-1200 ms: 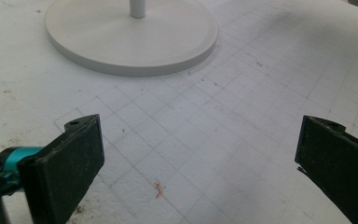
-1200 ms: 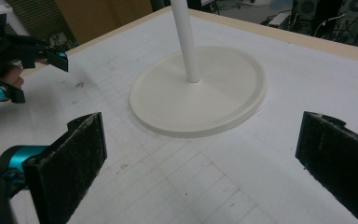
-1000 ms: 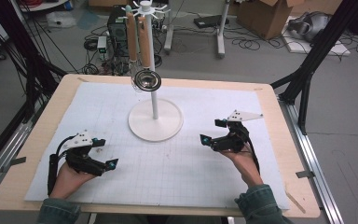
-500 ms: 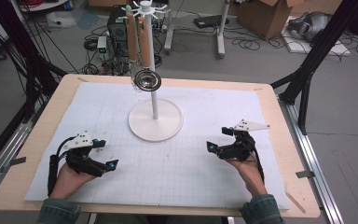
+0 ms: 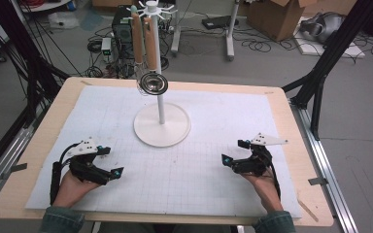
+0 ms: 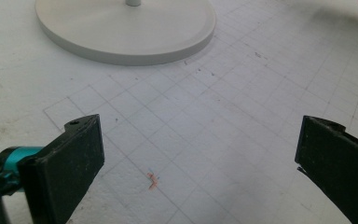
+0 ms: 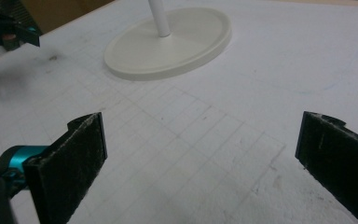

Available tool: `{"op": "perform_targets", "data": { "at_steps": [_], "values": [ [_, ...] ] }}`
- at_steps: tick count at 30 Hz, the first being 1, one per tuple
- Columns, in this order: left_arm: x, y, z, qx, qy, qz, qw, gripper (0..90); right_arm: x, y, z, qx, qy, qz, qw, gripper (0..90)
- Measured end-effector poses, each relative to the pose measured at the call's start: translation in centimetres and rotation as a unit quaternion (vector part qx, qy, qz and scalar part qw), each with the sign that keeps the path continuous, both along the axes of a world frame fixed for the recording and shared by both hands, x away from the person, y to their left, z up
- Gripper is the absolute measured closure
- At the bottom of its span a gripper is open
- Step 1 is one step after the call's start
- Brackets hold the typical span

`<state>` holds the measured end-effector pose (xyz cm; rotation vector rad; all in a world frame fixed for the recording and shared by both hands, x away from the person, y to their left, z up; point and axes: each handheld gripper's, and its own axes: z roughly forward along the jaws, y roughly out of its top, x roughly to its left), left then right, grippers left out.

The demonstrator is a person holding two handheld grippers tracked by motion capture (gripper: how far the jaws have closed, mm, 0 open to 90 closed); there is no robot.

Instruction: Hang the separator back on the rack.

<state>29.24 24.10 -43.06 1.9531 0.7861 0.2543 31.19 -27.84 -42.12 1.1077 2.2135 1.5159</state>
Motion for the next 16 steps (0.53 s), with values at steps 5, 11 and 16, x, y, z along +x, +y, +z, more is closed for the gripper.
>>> {"op": "perform_targets", "data": {
  "at_steps": [5,11,16],
  "values": [
    [0.0,0.07,-0.17,0.001,0.003,-0.002,1.0,1.7,-0.51,-0.27,-0.41,-0.002,-0.001,-0.004,1.0,0.9],
    [-0.03,0.07,-0.41,0.003,0.006,0.001,1.0,1.7,-0.79,-0.15,-0.86,-0.015,0.003,-0.002,0.9999,0.9],
    [0.01,-0.02,-0.63,0.004,0.007,0.004,1.0,1.7,-1.05,-0.04,-0.99,-0.018,-0.001,-0.004,0.9998,1.0]
  ]
}}
